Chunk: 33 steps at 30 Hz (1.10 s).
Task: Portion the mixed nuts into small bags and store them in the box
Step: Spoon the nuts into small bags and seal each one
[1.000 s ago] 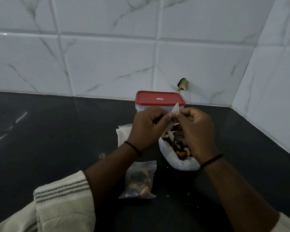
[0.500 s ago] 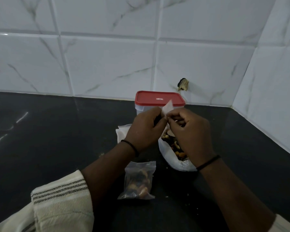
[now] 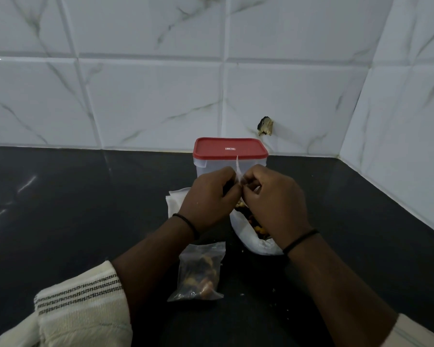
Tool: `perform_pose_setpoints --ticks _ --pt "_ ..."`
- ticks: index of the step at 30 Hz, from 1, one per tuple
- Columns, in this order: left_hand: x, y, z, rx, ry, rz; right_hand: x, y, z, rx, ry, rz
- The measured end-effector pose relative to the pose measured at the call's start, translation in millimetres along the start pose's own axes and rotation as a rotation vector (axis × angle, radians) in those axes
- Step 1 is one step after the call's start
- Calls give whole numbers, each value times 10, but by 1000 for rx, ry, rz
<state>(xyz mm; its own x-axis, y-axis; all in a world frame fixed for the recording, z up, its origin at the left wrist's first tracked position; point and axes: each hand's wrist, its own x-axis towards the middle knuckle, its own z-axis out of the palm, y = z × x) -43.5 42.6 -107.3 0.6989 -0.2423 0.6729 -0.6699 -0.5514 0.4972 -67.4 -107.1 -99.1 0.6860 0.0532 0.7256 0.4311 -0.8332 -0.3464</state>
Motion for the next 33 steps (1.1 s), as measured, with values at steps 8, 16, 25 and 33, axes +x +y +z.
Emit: perform_pose_setpoints --ticks 8,16,25,33 --pt "-6 -4 2 28 -23 -4 4 2 -7 -3 -58 45" --pt "21 122 -125 288 40 -56 1 -5 -74 -148 -8 153" --pt "-13 242 -95 252 -99 46 -6 -3 -78 -131 -57 111" --pt "-4 508 -116 686 -73 -93 5 -8 -141 -306 -86 169"
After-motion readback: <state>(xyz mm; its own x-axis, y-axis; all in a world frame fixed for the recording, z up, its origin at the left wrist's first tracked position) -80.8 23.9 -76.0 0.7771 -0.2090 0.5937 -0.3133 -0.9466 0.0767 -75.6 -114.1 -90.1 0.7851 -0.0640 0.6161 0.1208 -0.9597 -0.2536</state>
